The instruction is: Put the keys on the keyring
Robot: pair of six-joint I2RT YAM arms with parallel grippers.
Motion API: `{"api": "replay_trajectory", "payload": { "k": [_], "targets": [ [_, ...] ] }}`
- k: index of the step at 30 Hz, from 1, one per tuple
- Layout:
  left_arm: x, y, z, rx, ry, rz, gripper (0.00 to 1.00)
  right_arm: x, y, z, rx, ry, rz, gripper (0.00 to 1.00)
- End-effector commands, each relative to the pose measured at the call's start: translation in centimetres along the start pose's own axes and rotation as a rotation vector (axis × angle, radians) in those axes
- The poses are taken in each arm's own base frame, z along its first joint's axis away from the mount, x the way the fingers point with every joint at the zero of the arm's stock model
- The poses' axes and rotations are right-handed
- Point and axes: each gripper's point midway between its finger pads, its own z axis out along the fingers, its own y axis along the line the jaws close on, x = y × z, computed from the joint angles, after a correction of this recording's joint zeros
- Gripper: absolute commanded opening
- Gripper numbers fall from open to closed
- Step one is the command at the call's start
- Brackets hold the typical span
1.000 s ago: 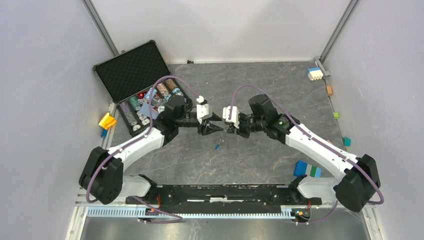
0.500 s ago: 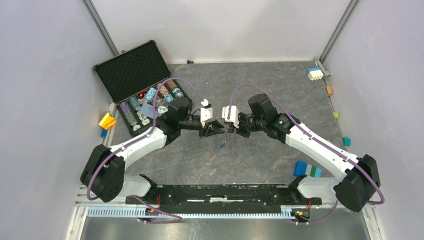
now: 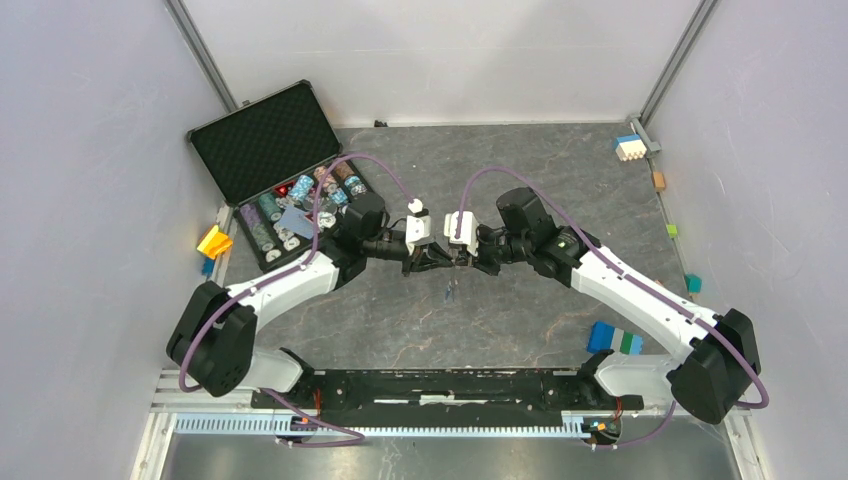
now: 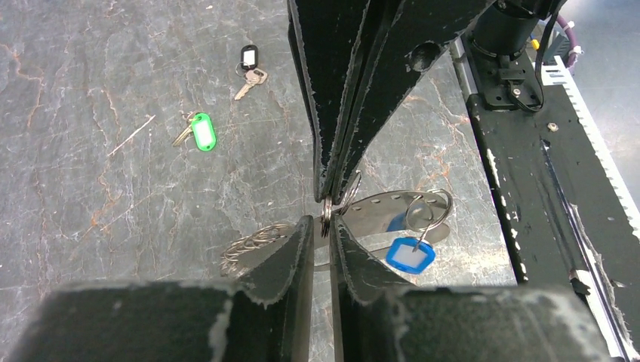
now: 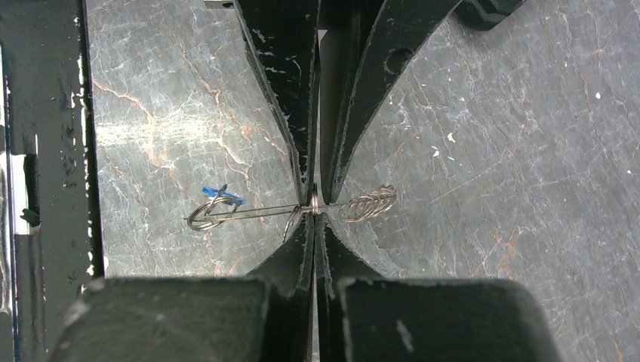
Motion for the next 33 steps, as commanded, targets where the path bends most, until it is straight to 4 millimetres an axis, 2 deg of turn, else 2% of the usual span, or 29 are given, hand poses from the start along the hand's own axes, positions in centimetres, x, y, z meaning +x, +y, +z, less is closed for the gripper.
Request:
{"api": "replay_trajectory", "payload": {
  "k": [1, 11, 18, 23, 31, 33],
  "targets": [
    [-2.3, 0.3, 0.3, 0.015, -0.054, 0.042, 0.19, -1.3, 0.1, -0.1, -0.011, -0.051, -0.030, 0.00],
    [-3.3, 0.1, -0.1, 0.008, -0.072, 0.066, 0.22, -1.0, 0.2, 0.2, -0.020, -0.041, -0.024, 0.00],
    [-3.2, -0.6, 0.0, 0.042, -0.083, 0.053, 0.24, -0.8, 0.3, 0.2, -0.023, -0.039, -0.020, 0.00],
    [-3.4, -0.6, -0.1, 0.040, -0.089, 0.057, 0.19, -0.6, 0.4, 0.4, -0.028, -0.035, -0.019, 0.00],
    [-3.0, -0.6, 0.0, 0.038, -0.081, 0.050, 0.02, -0.7, 0.5, 0.3, -0.032, -0.039, -0.019, 0.00],
    [-2.9, -0.5, 0.0, 0.032, -0.078, 0.046, 0.02, -0.6, 0.5, 0.4, -0.032, -0.038, -0.019, 0.00]
  ]
}}
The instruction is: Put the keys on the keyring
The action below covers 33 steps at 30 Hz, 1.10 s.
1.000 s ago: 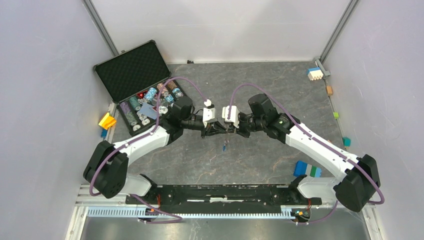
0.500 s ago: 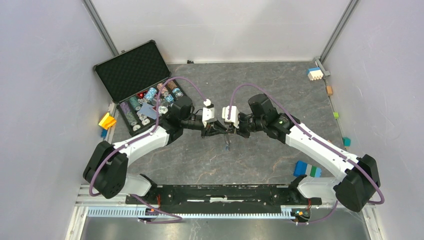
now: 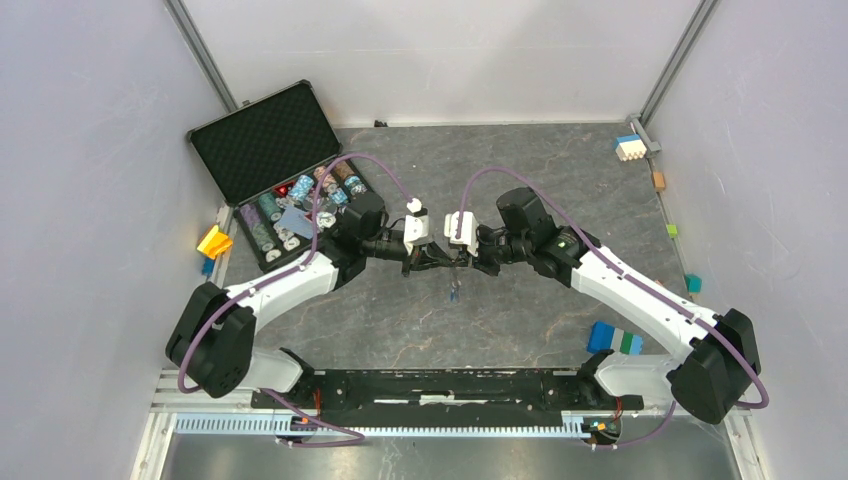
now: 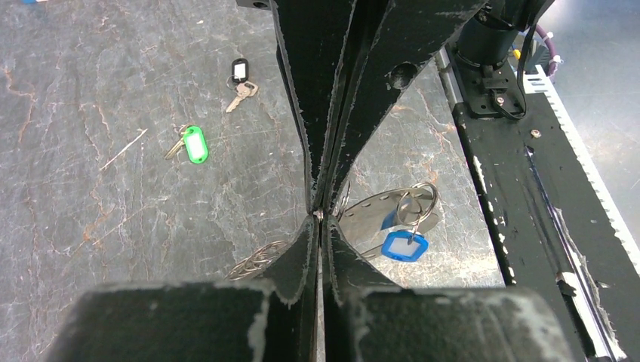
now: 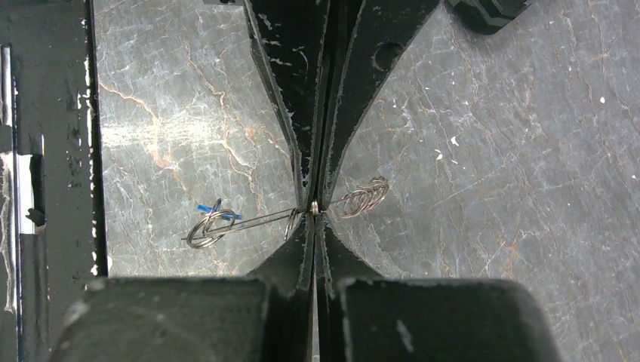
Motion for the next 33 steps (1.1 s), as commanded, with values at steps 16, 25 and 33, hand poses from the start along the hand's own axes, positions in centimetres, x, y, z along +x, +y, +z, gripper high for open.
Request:
{"api": "replay_trajectory", "payload": {
  "k": [16, 25, 33],
  "targets": [
    [-4.5, -3.3, -1.6, 0.043, -0.334, 0.124, 0.02, -1.9, 2.0, -1.9, -0.067, -0.205, -0.038, 0.44],
    [-5.0, -3.8, -1.9, 0.040, -0.387, 0.105, 0.02, -2.5, 3.1, -2.0, -0.135, -0.251, -0.042, 0.43],
    [-5.4, -4.1, -1.9, 0.064, -0.423, 0.065, 0.02, -2.6, 2.6, -2.0, -0.115, -0.248, -0.062, 0.35]
  ]
}}
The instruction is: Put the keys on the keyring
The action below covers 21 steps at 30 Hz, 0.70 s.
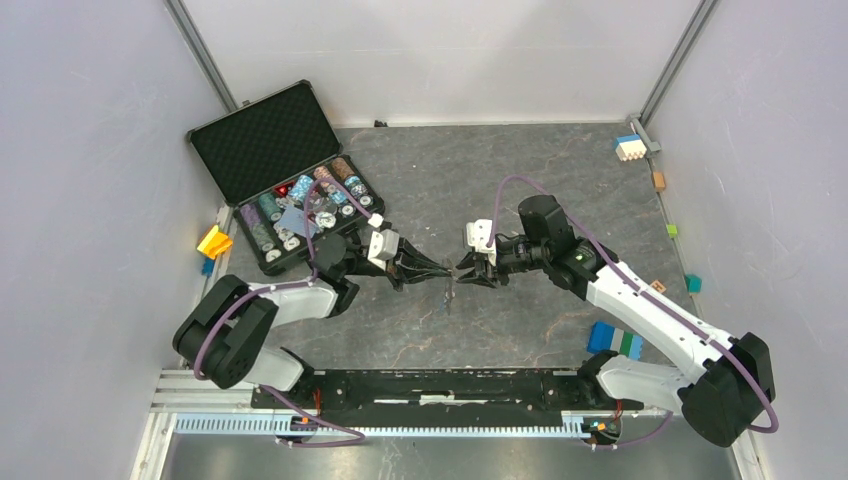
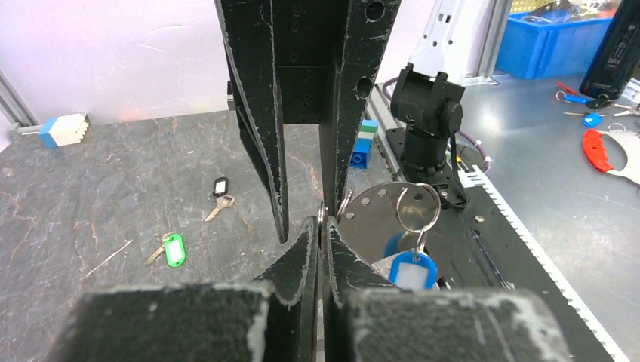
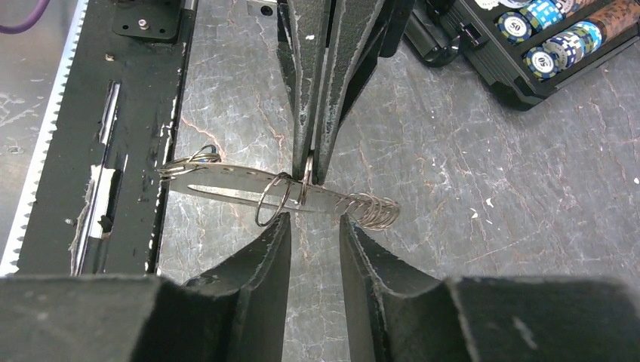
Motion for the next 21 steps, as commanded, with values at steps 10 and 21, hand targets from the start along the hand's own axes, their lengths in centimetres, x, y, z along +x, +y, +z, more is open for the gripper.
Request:
{"api": "replay_trajectory", "payload": {
  "k": [10, 21],
  "targets": [
    [-1.5, -0.6, 0.1, 0.027, -0.055, 0.018, 0.02, -0.9, -1.3, -0.6, 0.050, -0.003, -0.104, 0.28],
    [-1.1, 0.0, 0.2, 0.000, -0.053, -0.006, 0.02, -2.8, -0.9, -0.4, 0.015, -0.070, -0.080, 0.29]
  ]
}}
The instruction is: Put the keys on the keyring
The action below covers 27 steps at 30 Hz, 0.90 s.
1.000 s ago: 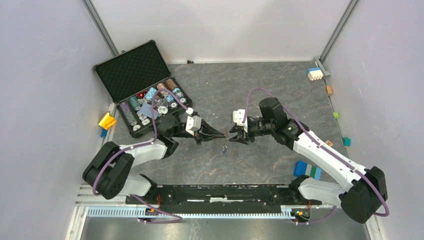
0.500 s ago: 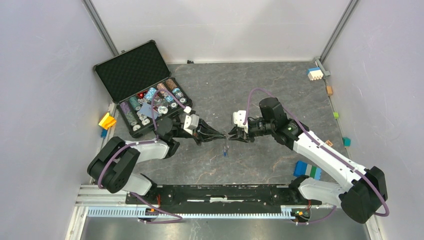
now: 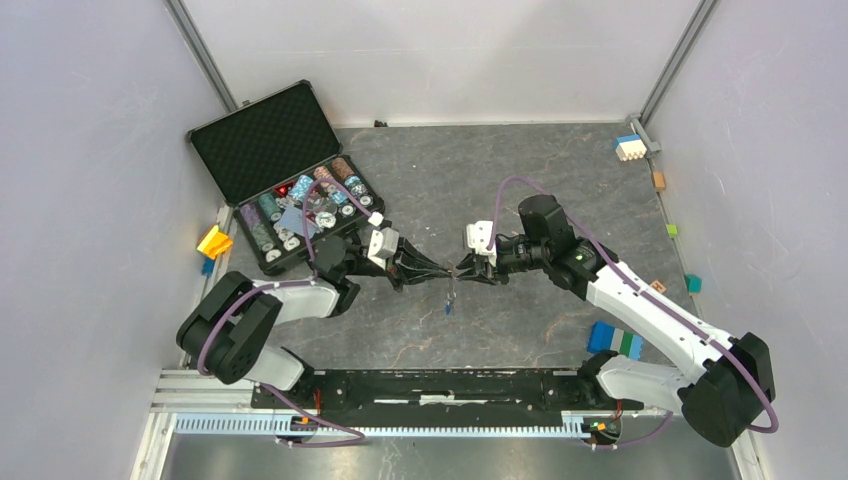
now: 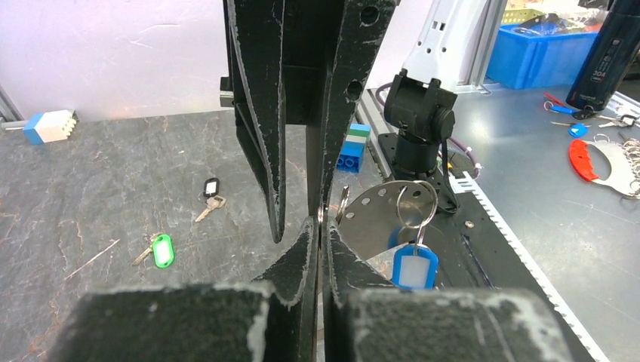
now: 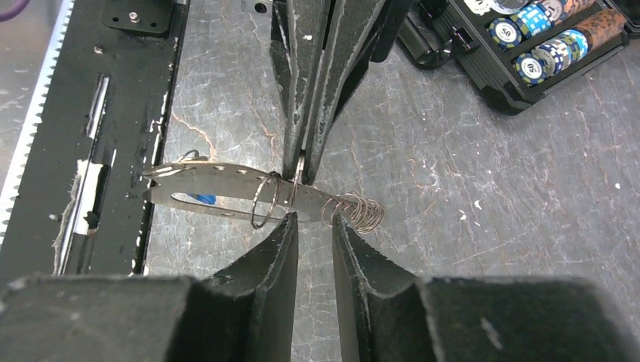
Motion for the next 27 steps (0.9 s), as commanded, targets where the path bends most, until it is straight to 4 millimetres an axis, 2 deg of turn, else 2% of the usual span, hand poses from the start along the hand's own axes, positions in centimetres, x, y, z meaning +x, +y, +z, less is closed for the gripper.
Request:
{"api": "replay_trajectory", "payload": {
  "k": [1, 15, 21, 25, 27],
  "targets": [
    [-0.9, 0.3, 0.1, -0.009, -0.033, 0.031, 0.02, -3.0, -0.5, -0.4, -0.001, -0.084, -0.037, 0.29],
    [-0.8, 0.8, 0.1, -0.036, -0.023, 0.023, 0.02, -3.0, 0.1, 0.2, -0.045, -0.110, -0.010, 0.29],
    [-0.8, 0.8, 0.1, -0.033, -0.022, 0.020, 0.02, -2.6, -0.5, 0.2, -0.009, -0.093, 0.001, 0.18],
    [-0.6, 0.6, 0.1, -0.025, -0.016, 0.019, 0.02, -2.3, -1.2, 0.2, 0.026, -0.076, 0.004, 0.01],
    [-0.4, 0.6, 0.1, -0.021, -0.009, 0.020, 0.02, -2.2, -1.6, 0.0, 0.049, -0.062, 0.004, 0.00]
  ]
}}
